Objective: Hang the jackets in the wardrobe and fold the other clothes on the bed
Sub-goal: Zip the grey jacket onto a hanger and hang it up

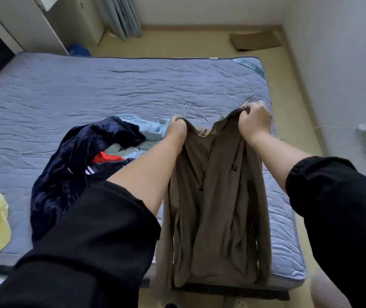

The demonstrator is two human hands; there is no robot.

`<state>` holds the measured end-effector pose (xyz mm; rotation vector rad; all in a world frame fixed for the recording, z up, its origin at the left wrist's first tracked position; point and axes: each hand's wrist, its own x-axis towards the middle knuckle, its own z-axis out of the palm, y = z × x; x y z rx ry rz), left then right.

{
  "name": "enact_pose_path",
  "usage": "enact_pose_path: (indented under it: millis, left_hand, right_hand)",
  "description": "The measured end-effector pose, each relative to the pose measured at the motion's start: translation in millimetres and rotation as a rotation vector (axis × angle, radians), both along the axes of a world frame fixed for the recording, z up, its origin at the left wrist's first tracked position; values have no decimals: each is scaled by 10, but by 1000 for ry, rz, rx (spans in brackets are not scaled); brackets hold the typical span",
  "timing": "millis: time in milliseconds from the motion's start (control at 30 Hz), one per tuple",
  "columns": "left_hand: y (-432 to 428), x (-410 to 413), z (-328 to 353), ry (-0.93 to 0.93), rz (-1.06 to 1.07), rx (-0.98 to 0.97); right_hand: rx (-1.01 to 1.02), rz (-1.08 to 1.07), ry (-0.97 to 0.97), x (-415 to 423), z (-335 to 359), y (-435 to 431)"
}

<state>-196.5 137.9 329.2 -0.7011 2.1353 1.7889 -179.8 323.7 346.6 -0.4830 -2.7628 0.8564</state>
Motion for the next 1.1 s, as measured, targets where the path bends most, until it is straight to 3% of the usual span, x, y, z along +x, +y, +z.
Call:
enact_pose_path:
  millis: [67,200,400,567,667,800,967,1033,1100]
  left_hand:
    - [19,-202,147,133,-107,0]
    - [-3,-82,83,232,-338,-165]
    - [-115,821,-871,26,-499,-287]
    - [-88,1556,-1881,-189,-550,-303]
    - [78,1933,-2532,-250,-587,-297]
    - [429,2287,-3371,-231,-807,-481]
    - [796,2536,-4432,-27,-1164,-980]
    - [932,2575,-4727,142,-1122,-1146]
    - [1059,2505,-4891,358,-971,-1185]
  right_hand:
    - [55,161,-21,-196,105,25]
    - [41,298,-298,2,-130,-61]
    - [-29,342,-675,1064,-1129,-167]
    - [-4,388,-813,1710,-2046,-105]
    - [31,369,-911,2052,-2736,26]
    - [192,263,-1066,2514,-3605,270]
    - [251,136,-976,2802,-4551,651]
    - [280,94,-745,2761,-4810,814]
    - [277,-6,-459,2585,-4885,1069]
